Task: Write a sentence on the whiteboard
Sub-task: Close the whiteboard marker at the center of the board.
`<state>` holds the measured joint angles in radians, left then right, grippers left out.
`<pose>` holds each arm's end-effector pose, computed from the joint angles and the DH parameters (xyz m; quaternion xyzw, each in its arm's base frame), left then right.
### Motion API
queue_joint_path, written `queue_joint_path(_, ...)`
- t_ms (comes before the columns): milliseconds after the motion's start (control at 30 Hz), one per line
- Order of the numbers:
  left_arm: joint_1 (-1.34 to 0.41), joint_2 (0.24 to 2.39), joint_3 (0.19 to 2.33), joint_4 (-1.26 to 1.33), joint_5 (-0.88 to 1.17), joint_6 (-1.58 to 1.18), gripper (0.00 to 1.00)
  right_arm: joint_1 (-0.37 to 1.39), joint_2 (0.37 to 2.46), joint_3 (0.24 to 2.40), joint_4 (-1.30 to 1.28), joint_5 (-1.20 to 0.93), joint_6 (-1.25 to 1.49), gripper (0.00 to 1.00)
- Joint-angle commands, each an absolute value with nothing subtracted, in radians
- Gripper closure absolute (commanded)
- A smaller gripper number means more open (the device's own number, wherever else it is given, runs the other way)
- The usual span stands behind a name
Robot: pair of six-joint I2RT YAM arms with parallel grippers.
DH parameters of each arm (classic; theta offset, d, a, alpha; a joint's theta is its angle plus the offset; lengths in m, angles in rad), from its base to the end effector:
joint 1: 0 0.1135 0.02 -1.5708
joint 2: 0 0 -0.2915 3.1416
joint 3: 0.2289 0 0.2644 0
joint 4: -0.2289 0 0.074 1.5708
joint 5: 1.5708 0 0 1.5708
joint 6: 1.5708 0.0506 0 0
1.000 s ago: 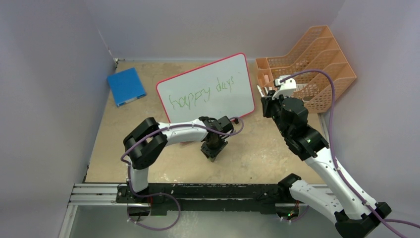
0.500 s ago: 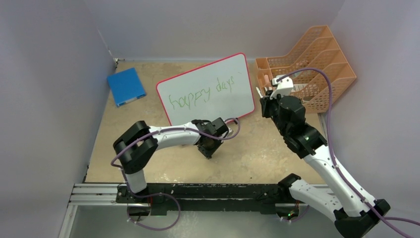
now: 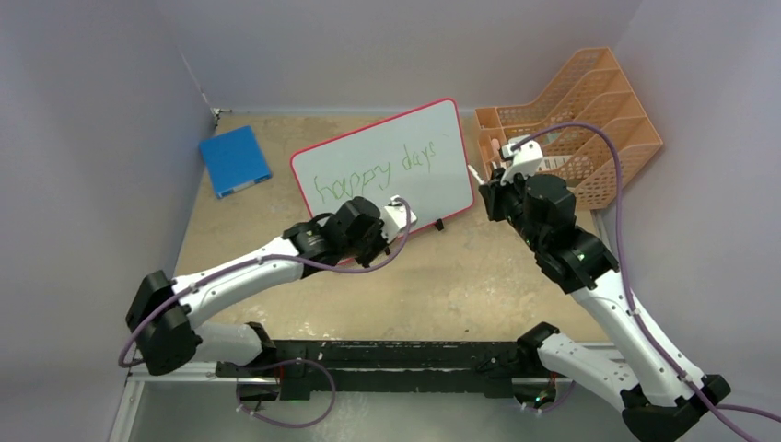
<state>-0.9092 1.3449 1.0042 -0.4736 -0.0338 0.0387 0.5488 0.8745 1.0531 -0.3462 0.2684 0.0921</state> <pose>0.1875 -0.2380 0.2775 0.4185 0.8296 -0.1414 0.3414 0.1749 0.0912 0.4214 -0.0872 0.7568 0.1045 0.6393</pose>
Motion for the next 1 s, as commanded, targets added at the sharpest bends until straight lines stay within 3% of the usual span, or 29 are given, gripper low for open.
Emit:
queue_joint_path(0,-0.902,1.196,0.944,-0.319,-0.039,0.219,1.00,0.548,0.853,1.102,-0.365,0.194,0.055,1.00)
queue_joint_path(367,-0.898,0.903,0.673,0.056,0.044,0.564,1.00,0.559,0.895,1.139,-0.412,-0.058,0.006,1.00)
queue_joint_path(600,-0.897,0.893,0.614,0.162,0.070,0.703,1.00,0.591,0.923,1.153,-0.417,-0.181,-0.030,1.00)
queue_joint_path(967,-0.897,0.893,0.552,0.132,0.117,0.753,1.00,0.750,0.964,1.175,-0.484,-0.141,-0.044,1.00)
